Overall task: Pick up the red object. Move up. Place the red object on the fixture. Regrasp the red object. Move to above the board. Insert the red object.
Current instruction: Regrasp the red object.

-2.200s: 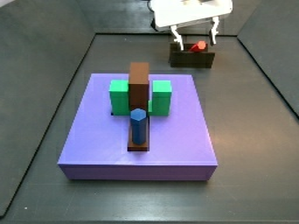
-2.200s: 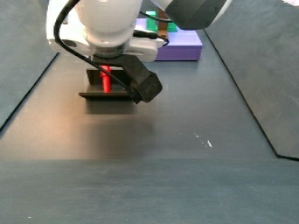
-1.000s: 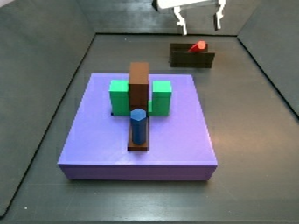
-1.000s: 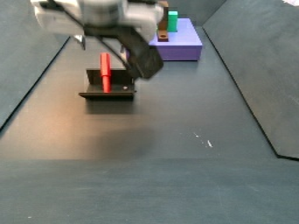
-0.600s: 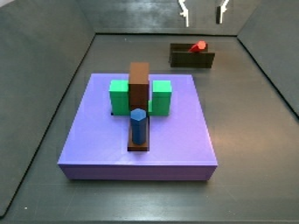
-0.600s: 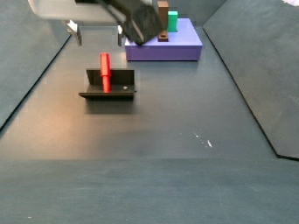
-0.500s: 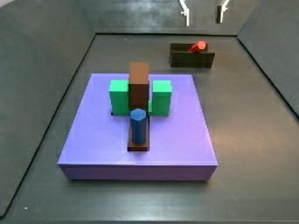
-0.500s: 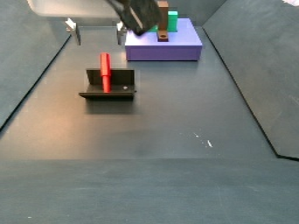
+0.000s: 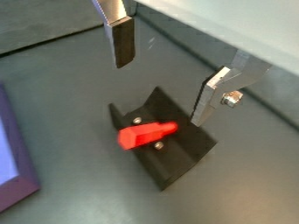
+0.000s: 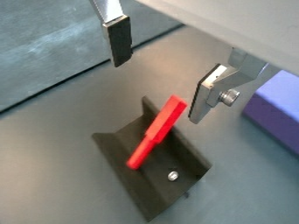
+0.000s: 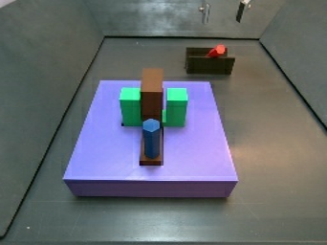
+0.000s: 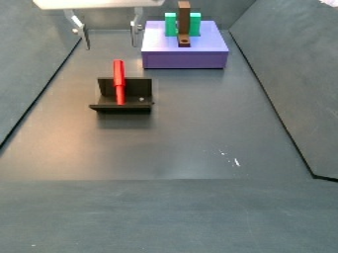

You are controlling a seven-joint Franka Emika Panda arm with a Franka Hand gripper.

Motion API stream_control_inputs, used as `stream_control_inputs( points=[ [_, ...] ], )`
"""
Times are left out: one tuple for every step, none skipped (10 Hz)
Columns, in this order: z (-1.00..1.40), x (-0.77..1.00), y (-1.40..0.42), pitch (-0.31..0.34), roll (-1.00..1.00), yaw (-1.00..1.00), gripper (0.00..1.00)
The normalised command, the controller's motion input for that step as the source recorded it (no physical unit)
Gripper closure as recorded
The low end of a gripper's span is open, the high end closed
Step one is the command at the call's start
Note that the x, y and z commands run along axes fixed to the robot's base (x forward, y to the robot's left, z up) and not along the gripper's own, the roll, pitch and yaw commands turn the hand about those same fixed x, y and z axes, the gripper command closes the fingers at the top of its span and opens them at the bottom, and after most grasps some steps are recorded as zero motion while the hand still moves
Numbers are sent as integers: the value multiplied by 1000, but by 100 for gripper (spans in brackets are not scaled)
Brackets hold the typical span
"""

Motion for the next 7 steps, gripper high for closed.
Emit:
stream_control_inputs(
  points=[
    [0,283,-31,317,1000,0,0],
    [-3,280,0,266,831,-97,0],
    [-17,326,0,263,751,-149,0],
    [-34,231,0,240,757,-143,0],
    [-51,149,0,231,723,-169,0],
    [-71,246,0,269,497,-269,0],
    [-169,157,0,254,280,-60,0]
  ],
)
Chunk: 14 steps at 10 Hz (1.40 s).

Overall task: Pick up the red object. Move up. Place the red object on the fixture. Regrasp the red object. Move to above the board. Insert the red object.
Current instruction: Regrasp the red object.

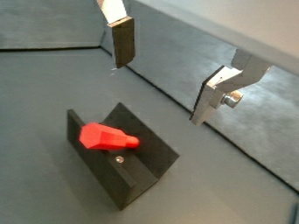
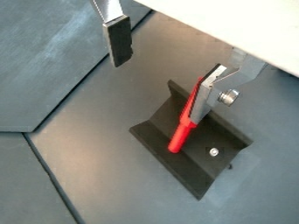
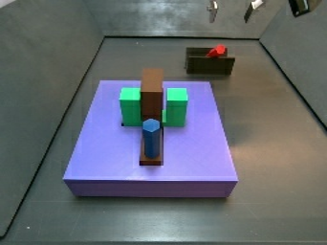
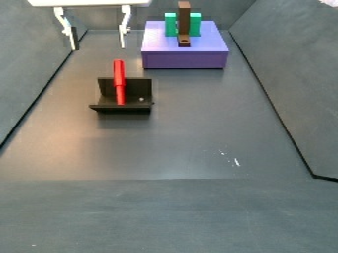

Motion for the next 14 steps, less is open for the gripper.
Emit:
stream_control_inputs(
  points=[
    [0,0,-17,0,0,0,0],
    [-206,-71,-149,-40,237,0,0],
    [-277,411,-286,423,683,9,0],
    [-363,129,-271,280,797,257,0],
    [-143,-11,-277,271,1000,331,0],
    [-183,0,-286,254,1000,297,0],
    [-291,49,-163,209,549,134,0],
    [-283,106,-177,71,277,60,0],
    [-314,74,-174,0,126,0,0],
    [-246,0,-54,-34,0,0,0],
    [-146,-194,-34,-197,0,117,0],
    [-126,-143,-34,-257,31,300,0],
    [-177,-134,-29,-151,126,249,0],
    [-174,-140,-60,-231,200,274,0]
  ],
)
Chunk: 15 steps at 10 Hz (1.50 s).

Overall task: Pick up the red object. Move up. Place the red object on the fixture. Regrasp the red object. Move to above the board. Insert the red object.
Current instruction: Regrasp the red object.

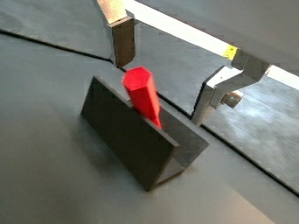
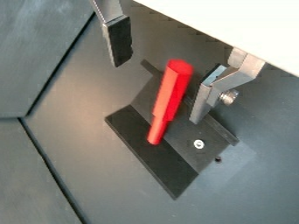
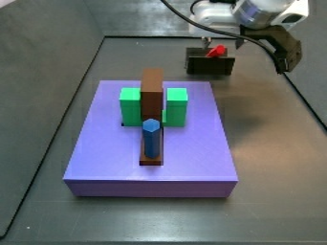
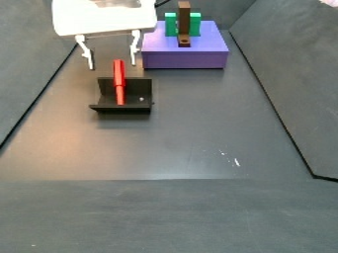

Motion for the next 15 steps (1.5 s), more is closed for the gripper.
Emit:
stream_control_inputs(
  points=[
    [-189,-34,-71,-151,214,206,0],
    [-191,0,-74,-37,291,57,0],
    [-189,0,-77,0,386,0,0],
    [-129,-57,-74,0,454,51,0],
    [-66,-9,-86,6,480,57,0],
    [-51,-11,-60,49,466,54,0],
    [-51,-43,-111,0,509,200,0],
    [-140,0,-94,0,369,154,0],
    [-180,0,-49,0,174,49,0],
    [-200,0,-6,0,91,9,0],
    [-163,0,0,-40,0,0,0],
    [-57,0,0,-9,0,0,0],
    [0,-31,0,-9,0,0,0],
    [0,-111,0,-23,0,0,0],
    [0,-37,0,0,46,9,0]
  ],
)
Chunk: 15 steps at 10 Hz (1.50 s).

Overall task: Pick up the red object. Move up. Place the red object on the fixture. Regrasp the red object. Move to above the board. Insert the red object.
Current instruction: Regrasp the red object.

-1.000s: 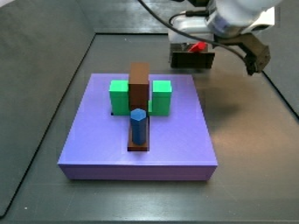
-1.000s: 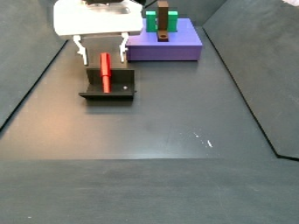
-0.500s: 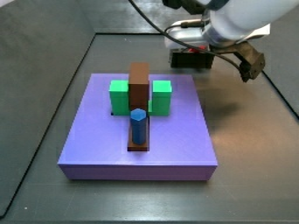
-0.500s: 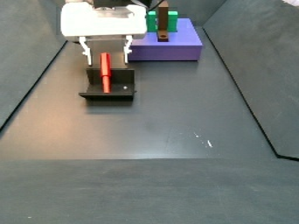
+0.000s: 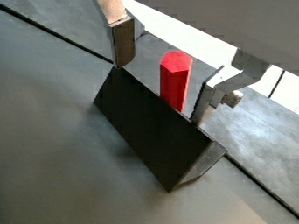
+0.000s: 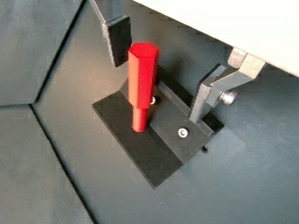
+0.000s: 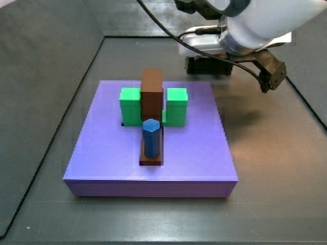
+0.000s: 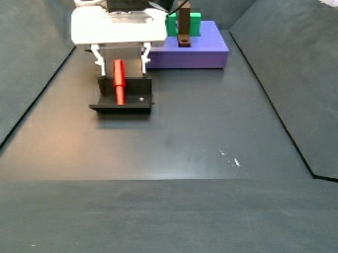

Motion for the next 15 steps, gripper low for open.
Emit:
stream_control_inputs(
  points=[
    [-6,0,0,0,37,6,0],
    [0,0,0,0,0,0,0],
    [0,0,0,0,0,0,100],
    [0,0,0,0,0,0,100],
    [0,0,0,0,0,0,100],
    [0,0,0,0,0,0,100],
    [0,0,0,0,0,0,100],
    [0,0,0,0,0,0,100],
    [0,0,0,0,0,0,100],
    [0,0,0,0,0,0,100],
    [0,0,0,0,0,0,100],
    [0,0,0,0,0,0,100],
    [0,0,0,0,0,0,100],
    [0,0,0,0,0,0,100],
    [0,0,0,0,0,0,100]
  ],
)
